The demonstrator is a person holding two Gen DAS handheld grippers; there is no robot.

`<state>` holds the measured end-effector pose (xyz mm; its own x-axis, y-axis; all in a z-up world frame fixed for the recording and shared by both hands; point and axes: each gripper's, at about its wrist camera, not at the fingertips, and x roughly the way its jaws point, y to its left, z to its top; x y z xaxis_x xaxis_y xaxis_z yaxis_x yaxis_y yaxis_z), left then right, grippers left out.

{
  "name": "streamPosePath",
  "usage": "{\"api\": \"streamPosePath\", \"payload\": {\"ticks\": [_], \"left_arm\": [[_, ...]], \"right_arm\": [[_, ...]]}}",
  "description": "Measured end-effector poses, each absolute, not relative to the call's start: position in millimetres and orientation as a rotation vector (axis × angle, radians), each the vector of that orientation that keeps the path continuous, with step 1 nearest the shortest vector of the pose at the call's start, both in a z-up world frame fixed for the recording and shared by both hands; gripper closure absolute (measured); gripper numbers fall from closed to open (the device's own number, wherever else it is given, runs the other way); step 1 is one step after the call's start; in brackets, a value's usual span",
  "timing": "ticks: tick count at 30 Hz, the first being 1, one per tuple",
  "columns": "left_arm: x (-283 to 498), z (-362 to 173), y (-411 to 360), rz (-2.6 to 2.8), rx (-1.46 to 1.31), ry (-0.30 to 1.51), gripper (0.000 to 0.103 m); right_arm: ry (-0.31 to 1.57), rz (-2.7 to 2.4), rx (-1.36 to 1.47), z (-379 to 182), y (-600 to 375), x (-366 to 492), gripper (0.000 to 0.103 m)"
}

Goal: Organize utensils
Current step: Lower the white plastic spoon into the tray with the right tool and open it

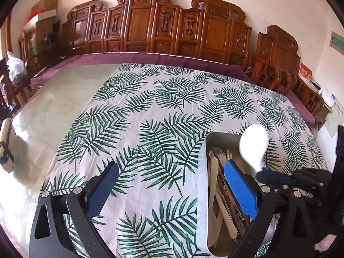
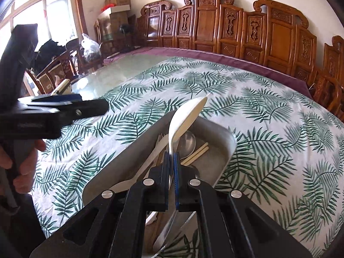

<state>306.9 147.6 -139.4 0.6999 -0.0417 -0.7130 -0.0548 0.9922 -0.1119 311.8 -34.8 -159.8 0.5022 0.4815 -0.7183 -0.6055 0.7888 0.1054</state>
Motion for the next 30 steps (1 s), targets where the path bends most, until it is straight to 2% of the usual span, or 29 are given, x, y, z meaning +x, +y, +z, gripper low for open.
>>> {"api": "streamPosePath", "payload": {"ticks": [12, 27, 29, 30], "left_arm": [[306.9, -141.9, 147.0, 0.018, -0.116, 0.802, 0.008], [301.0, -141.0, 136.0, 0.014, -0.094, 0.800, 0.008], [297.0, -139.1, 132.1, 0.007, -0.092, 0.793, 0.008], [294.6, -138.3, 128.8, 0.003, -0.087, 0.793, 0.008]], "right_arm": [[0.884, 0.710, -0.071, -187.1, -22.4, 320.5, 0.097], [0.815, 0.639, -0.050, -160.4, -65.1, 301.7, 0.097], [0.813, 0.619, -0.045, -156.3, -73.7, 298.4, 0.094], [0.806, 0.603, -0.046, -152.9, -79.8, 295.2, 0.086]]}}
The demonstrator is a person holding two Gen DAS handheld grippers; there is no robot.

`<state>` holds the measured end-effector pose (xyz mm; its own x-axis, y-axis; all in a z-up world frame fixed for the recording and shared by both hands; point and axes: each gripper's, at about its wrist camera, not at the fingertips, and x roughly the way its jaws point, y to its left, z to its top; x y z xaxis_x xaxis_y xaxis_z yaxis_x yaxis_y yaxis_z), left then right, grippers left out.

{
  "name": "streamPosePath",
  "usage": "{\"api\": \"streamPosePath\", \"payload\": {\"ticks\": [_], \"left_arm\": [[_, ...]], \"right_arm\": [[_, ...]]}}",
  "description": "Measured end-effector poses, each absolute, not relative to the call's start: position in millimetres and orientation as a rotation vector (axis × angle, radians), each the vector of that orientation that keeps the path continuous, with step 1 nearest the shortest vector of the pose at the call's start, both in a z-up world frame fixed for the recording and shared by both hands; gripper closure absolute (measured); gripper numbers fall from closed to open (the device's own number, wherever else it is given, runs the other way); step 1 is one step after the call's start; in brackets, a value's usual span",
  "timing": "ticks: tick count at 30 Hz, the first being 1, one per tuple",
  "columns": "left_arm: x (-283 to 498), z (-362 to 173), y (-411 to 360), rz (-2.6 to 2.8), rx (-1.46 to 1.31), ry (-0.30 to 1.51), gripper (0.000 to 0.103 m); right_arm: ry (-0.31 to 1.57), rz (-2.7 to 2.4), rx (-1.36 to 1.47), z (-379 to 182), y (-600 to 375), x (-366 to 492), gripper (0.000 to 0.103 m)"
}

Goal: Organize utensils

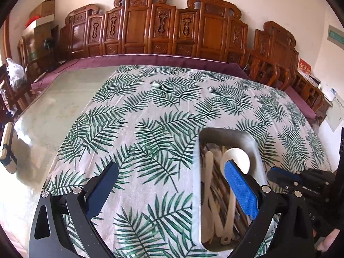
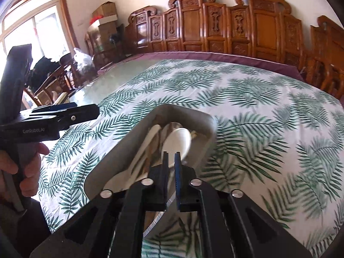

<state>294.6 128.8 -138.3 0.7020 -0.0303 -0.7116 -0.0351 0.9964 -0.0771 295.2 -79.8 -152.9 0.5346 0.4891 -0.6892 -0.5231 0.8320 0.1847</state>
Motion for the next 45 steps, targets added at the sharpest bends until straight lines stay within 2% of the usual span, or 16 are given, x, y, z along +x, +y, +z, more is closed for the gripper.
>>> {"api": "streamPosePath", "payload": {"ticks": [1, 3, 6, 10, 16, 21, 30, 45], "left_arm": [[292.4, -137.6, 125.6, -0.001, -0.083, 0.791, 0.008], [288.3, -136.2, 119.3, -0.007, -0.078, 0.790, 0.008], [282.0, -133.8, 111.7, -0.016, -0.082, 0.789, 0.008], [267.4, -129.2, 95.5, -0.022, -0.061, 0.784, 0.008], [239.1, -127.4, 73.4, -0.038, -0.047, 0.808, 0.008], [210.1, -129.4, 58.8, -0.057, -0.046, 0.826, 0.008], [172.9, -102.8, 33.1, -0.055, 0.009, 0.803, 0.008], [106.8, 3.5, 0.4, -0.087, 0.008, 0.574, 0.008]], "right_arm": [[0.799, 0.592, -0.045, -150.5, -84.5, 292.7, 0.077], [0.785, 0.575, -0.040, -144.8, -93.6, 287.7, 0.067], [0.774, 0.542, -0.026, -135.8, -107.9, 277.6, 0.060], [0.757, 0.502, -0.011, -124.7, -125.0, 264.0, 0.038], [0.737, 0.440, 0.015, -109.7, -151.2, 236.1, 0.016], [0.723, 0.391, 0.014, -99.3, -170.6, 211.1, 0.003], [0.700, 0.296, 0.029, -77.5, -204.0, 170.3, 0.003], [0.447, 0.215, 0.052, 30.0, -248.2, 83.6, 0.003]]}}
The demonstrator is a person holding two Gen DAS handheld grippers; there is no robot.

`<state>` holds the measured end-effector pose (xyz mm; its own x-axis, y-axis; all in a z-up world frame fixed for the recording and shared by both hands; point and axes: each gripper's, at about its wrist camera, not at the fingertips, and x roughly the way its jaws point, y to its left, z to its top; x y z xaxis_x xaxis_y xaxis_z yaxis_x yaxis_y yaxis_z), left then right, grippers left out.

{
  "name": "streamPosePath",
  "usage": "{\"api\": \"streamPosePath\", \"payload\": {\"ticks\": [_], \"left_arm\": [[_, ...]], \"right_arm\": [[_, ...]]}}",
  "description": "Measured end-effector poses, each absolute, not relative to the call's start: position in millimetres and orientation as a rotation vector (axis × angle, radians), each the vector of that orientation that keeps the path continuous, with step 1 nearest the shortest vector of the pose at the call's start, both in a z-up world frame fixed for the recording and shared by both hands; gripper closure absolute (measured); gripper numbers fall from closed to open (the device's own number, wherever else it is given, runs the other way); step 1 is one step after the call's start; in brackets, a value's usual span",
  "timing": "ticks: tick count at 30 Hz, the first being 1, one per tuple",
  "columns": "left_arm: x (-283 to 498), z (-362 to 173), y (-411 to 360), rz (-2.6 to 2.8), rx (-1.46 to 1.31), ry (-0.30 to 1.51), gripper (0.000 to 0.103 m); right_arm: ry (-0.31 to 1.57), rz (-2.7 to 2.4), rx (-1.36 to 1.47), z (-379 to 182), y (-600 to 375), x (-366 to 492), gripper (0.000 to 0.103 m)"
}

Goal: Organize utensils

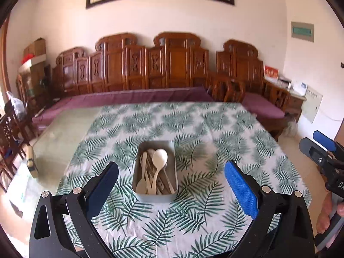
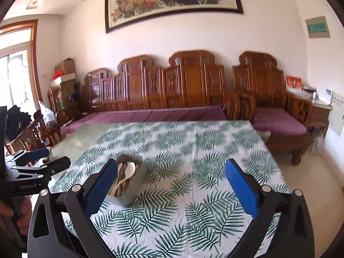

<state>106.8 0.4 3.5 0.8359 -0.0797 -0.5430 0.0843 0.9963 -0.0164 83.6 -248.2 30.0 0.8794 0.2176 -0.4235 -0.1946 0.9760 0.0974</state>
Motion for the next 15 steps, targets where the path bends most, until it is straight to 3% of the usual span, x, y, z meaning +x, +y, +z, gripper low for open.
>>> {"api": "streamPosePath", "payload": {"ticks": [15], "left_arm": [[75.3, 30.1, 1.8, -0.064, -0.013, 0.506, 0.008]], "right_arm": [[0.389, 0.208, 0.037, 52.3, -257.9, 56.9, 0.003]]}}
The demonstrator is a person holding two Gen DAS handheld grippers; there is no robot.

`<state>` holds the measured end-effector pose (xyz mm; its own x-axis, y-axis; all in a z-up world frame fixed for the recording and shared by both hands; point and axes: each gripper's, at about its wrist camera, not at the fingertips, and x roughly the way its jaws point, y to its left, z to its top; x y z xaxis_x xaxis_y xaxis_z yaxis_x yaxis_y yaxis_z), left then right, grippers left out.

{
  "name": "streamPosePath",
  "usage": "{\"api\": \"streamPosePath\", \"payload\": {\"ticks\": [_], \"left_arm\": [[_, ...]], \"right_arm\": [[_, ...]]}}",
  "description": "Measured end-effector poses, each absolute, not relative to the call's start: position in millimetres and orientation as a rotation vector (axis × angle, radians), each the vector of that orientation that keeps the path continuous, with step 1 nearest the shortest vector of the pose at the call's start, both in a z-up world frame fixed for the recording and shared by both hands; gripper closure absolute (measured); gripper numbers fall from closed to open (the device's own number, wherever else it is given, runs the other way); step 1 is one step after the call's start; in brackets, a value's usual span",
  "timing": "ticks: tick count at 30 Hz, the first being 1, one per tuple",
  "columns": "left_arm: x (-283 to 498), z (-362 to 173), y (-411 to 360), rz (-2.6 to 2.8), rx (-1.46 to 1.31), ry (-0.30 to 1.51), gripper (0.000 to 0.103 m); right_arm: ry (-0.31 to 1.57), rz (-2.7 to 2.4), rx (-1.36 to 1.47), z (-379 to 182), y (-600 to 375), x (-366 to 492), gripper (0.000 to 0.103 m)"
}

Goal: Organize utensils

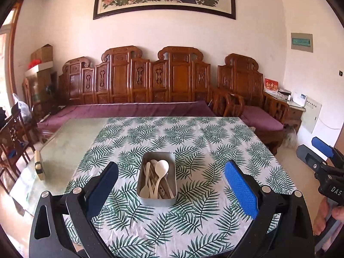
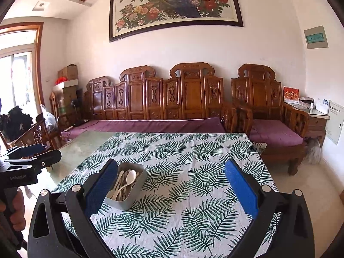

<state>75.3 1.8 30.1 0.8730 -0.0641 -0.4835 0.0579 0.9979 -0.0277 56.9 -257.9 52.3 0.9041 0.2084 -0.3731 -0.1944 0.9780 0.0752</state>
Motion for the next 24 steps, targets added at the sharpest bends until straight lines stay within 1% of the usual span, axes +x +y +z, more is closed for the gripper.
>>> {"api": "streamPosePath", "payload": {"ticks": [24], "left_arm": [[76.6, 23.7, 3.4, -0.051, -0.022, 0.512, 0.008]], "right_arm": [[0.400, 0.203, 0.037, 41.7, -255.8, 61.4, 0.003]]}}
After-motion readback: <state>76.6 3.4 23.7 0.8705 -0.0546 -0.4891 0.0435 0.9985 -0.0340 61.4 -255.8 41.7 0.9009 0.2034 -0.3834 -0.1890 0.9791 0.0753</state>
